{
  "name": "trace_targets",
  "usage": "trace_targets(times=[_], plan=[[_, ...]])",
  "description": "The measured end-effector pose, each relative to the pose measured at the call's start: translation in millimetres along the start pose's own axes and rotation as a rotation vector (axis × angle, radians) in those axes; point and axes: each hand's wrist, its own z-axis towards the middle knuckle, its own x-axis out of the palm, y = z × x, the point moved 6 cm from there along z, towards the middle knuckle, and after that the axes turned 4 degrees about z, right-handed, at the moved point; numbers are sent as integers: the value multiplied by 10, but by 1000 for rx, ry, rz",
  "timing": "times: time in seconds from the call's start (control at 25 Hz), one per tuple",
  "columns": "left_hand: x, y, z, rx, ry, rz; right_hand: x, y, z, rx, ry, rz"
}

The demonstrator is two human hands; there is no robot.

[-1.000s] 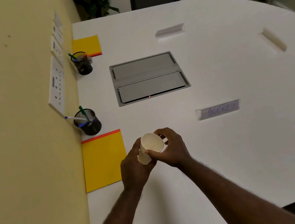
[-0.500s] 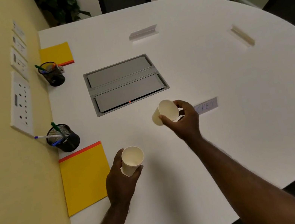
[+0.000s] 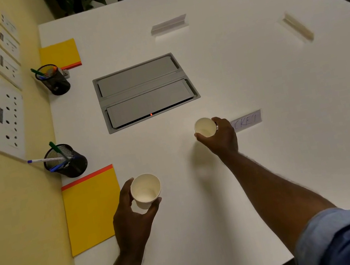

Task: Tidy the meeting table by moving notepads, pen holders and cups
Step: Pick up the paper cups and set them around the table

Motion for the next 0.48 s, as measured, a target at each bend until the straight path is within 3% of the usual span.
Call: trace_targets(times=[0.48], plan=[[-46,45,-191,-55,-11,13,274,-303,-6,17,145,-68]])
